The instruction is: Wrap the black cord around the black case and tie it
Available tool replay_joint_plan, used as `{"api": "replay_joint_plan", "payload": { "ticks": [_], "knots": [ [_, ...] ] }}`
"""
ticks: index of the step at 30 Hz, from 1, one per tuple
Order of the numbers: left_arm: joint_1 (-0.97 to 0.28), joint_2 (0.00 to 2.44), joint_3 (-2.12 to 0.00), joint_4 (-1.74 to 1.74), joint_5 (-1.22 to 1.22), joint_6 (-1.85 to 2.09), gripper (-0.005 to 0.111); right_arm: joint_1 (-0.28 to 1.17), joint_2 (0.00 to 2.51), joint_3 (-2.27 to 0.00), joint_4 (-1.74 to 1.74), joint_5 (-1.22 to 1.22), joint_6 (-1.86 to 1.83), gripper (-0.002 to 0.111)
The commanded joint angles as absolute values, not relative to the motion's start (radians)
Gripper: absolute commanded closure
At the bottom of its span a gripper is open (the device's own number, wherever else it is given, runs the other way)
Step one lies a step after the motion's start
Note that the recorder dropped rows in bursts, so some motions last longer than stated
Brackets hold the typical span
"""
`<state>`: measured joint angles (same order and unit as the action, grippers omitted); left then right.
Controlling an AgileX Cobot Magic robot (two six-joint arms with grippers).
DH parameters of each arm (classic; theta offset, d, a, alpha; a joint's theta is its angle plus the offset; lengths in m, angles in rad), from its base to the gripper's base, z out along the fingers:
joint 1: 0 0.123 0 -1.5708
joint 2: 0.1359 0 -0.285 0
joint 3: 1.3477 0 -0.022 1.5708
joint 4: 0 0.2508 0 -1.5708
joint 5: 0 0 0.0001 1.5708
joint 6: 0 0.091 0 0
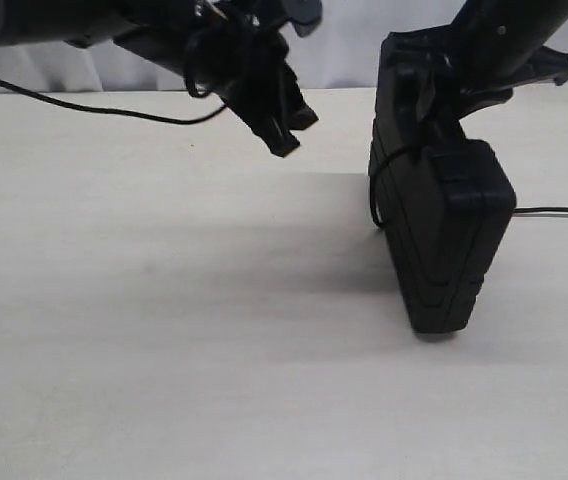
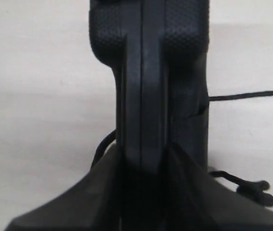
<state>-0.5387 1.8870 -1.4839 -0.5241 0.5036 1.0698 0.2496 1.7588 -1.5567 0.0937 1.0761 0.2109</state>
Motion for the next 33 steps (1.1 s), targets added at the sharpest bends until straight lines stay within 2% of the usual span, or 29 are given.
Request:
{"api": "replay_joint_plan", "payload": {
  "ticks": [1,7,17,28,33],
  "knots": [
    [-0.470,1.858,-1.490,-0.518,0.541,1.015,0.054,0.311,1.768,-1.459,0.176,0.966,0.206,0.104],
    [-0.409,1.858,-1.490,-0.518,0.589,0.994,0.054,0.402,1.779,-1.363,0.243,0.811,0.192,0.104],
    [-0.395,1.858,-1.490,-0.512,0.715,0.997,0.054,0.489,1.915,-1.314,0.310,0.633,0.171,0.104],
    [-0.395,1.858,-1.490,-0.516,0.757,1.000,0.054,0.489,1.925,-1.423,0.217,0.794,0.109,0.104],
    [-0.395,1.858,-1.490,-0.516,0.778,1.000,0.054,0.489,1.926,-1.431,0.174,0.790,0.114,0.103]
  ]
}}
